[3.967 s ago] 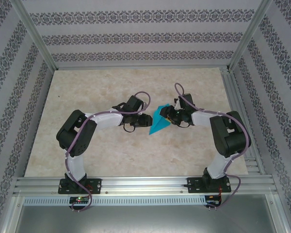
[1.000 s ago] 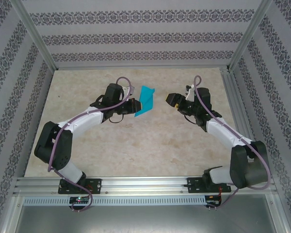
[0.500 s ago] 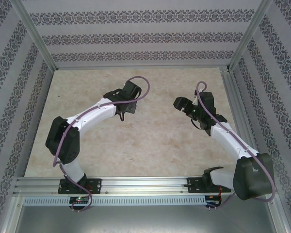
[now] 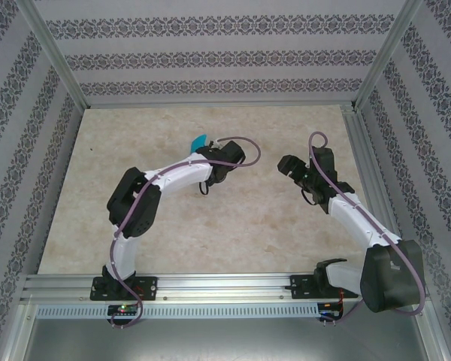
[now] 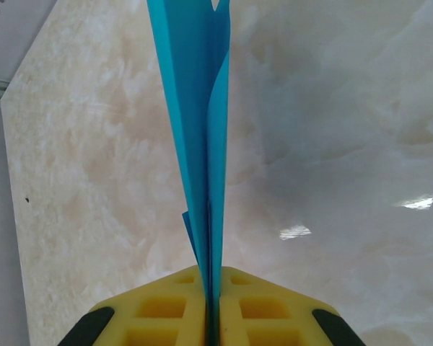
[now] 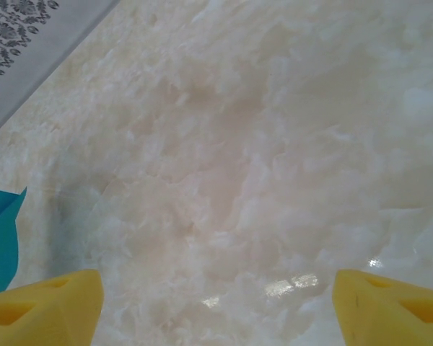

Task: Fold a paper plane with a square sheet of paper (pick it up from the middle)
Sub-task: Turn over the paper at the center of the table.

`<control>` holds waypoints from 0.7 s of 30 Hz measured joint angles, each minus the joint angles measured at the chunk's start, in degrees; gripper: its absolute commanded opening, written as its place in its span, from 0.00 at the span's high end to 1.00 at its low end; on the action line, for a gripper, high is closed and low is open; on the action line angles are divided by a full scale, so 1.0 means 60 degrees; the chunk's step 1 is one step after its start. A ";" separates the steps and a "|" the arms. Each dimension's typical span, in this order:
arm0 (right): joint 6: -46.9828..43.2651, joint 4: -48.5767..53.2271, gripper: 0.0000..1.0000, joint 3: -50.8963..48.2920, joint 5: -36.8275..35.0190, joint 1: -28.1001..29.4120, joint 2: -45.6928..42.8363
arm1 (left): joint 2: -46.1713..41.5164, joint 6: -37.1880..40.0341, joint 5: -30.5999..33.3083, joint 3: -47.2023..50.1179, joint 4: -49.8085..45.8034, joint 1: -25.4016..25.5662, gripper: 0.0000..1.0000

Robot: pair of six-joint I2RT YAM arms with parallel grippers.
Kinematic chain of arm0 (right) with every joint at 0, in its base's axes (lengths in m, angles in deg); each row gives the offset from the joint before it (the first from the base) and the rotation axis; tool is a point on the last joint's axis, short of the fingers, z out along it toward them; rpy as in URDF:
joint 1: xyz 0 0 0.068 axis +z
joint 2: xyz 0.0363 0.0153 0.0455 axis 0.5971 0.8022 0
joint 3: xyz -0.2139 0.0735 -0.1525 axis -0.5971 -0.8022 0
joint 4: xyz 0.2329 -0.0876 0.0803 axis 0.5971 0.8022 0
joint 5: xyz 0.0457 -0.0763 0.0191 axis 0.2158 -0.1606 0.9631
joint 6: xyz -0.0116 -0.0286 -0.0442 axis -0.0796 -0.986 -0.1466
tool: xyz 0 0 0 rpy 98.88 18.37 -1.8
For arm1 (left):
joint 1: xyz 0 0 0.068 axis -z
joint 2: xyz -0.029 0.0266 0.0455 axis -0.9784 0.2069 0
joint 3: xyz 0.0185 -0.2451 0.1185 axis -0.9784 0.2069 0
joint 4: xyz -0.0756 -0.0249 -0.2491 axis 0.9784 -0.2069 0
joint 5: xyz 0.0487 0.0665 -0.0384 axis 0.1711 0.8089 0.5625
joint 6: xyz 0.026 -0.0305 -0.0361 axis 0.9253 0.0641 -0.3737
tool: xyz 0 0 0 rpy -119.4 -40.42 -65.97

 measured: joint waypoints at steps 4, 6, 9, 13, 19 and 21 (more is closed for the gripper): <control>0.0109 0.0044 0.16 -0.0135 -0.0117 0.0000 -0.0015 | 0.0586 -0.0004 -0.0076 -0.0331 -0.0051 0.0273 0.86; 0.0189 0.0076 0.17 -0.0168 -0.0142 0.0000 -0.0015 | 0.0856 -0.0015 -0.0215 -0.0466 -0.0062 0.0397 0.85; 0.0255 0.0117 0.17 -0.0182 -0.0175 -0.0044 -0.0011 | 0.1126 -0.0018 -0.0474 -0.0510 -0.0076 0.0525 0.82; 0.0328 0.0175 0.17 -0.0186 -0.0204 -0.0124 0.0000 | 0.1209 -0.0058 -0.0969 -0.0514 -0.0080 0.0568 0.75; 0.0433 0.0171 0.18 -0.0186 -0.0200 -0.0124 0.0113 | 0.1209 -0.0098 -0.2284 -0.0514 -0.0055 0.0565 0.56; 0.0430 0.0171 0.18 -0.0186 -0.0189 -0.0124 0.0149 | 0.1206 -0.0113 -0.2761 -0.0514 -0.0011 0.0565 0.50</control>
